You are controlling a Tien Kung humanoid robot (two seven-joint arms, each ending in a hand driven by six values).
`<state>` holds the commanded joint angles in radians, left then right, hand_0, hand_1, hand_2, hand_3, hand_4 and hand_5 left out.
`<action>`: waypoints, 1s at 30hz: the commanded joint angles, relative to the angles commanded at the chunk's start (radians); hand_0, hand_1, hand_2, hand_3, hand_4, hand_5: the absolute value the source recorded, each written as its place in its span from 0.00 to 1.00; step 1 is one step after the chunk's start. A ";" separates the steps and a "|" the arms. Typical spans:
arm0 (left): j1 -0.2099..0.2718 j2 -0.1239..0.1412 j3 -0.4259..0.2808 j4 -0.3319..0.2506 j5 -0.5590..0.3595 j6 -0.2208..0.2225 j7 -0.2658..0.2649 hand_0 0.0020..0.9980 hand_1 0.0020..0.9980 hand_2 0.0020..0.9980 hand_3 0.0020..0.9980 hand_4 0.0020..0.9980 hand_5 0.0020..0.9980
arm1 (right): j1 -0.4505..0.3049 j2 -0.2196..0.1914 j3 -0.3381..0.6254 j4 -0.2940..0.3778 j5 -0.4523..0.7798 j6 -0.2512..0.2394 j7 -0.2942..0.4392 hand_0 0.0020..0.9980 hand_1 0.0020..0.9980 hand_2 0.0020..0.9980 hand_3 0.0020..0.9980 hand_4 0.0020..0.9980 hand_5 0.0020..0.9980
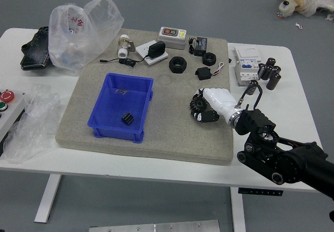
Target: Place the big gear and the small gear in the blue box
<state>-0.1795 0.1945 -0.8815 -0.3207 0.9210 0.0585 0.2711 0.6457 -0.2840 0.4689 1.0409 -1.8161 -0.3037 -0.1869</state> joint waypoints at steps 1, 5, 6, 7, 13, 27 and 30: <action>0.000 0.000 0.000 0.000 0.000 0.000 0.000 0.60 0.51 0.53 0.64 0.67 0.17 | 0.002 -0.002 0.004 0.010 -0.007 -0.001 0.001 0.36 0.43 0.30 0.37 0.13 0.00; 0.000 -0.001 0.000 0.000 0.000 0.000 0.000 0.59 0.51 0.53 0.64 0.67 0.17 | 0.011 -0.012 0.013 0.070 -0.033 -0.002 0.001 0.36 0.43 0.30 0.36 0.12 0.00; 0.001 -0.001 0.000 0.000 0.000 0.000 0.000 0.59 0.51 0.53 0.64 0.67 0.17 | 0.015 -0.013 0.012 0.085 -0.039 -0.002 0.000 0.36 0.43 0.30 0.36 0.12 0.00; 0.001 -0.001 -0.001 0.000 0.001 0.000 0.001 0.59 0.51 0.53 0.64 0.67 0.17 | 0.020 -0.013 0.009 0.104 -0.044 -0.001 0.000 0.36 0.43 0.30 0.36 0.12 0.00; 0.003 0.000 -0.004 -0.001 0.007 -0.001 0.003 0.59 0.51 0.53 0.64 0.67 0.17 | 0.063 0.024 -0.048 0.227 -0.081 0.006 -0.004 0.36 0.42 0.30 0.36 0.12 0.00; 0.001 0.002 -0.011 -0.002 0.015 -0.003 0.009 0.59 0.51 0.53 0.64 0.67 0.17 | 0.169 0.168 -0.186 0.220 -0.121 0.043 -0.025 0.38 0.51 0.51 0.57 0.26 0.00; 0.001 0.002 -0.012 -0.002 0.015 -0.003 0.009 0.59 0.51 0.53 0.64 0.67 0.17 | 0.174 0.172 -0.181 0.203 -0.121 0.050 -0.019 0.38 0.51 0.51 0.57 0.26 0.00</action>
<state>-0.1783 0.1965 -0.8933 -0.3227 0.9364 0.0555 0.2801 0.8195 -0.1118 0.2884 1.2439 -1.9376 -0.2539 -0.2062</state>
